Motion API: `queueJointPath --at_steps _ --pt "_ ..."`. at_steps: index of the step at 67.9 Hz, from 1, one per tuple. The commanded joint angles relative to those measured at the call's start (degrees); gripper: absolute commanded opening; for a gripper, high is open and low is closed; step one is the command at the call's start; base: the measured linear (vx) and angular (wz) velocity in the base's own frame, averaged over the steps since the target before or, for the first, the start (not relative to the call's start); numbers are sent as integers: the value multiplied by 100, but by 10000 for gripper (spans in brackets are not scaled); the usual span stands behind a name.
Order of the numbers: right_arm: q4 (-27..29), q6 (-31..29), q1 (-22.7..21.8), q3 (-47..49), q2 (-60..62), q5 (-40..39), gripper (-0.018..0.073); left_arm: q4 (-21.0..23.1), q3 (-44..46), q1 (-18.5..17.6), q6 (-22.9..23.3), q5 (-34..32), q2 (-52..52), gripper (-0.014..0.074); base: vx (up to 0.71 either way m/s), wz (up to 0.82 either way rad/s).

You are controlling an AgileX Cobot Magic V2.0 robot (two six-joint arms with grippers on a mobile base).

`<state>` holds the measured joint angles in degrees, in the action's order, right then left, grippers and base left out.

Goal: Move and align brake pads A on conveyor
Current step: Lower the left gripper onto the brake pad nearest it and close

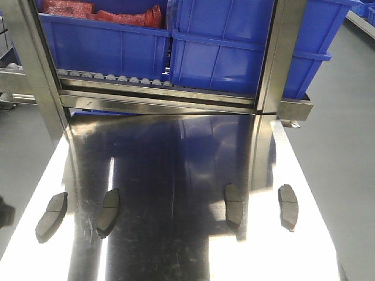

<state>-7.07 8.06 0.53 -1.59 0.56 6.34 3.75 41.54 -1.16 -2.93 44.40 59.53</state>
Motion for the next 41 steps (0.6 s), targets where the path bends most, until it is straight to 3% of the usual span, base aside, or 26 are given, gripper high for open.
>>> queueJointPath --at_steps 1,10,41 --pt "-54 -50 12 -68 80 -397 -11 506 564 2 -396 -67 579 524 0 0" --pt "-54 -50 12 -68 80 -397 -11 841 1069 2 -819 258 1481 524 0 0" --pt "-54 -50 12 -68 80 -397 -11 805 2065 2 -801 228 3421 524 0 0"
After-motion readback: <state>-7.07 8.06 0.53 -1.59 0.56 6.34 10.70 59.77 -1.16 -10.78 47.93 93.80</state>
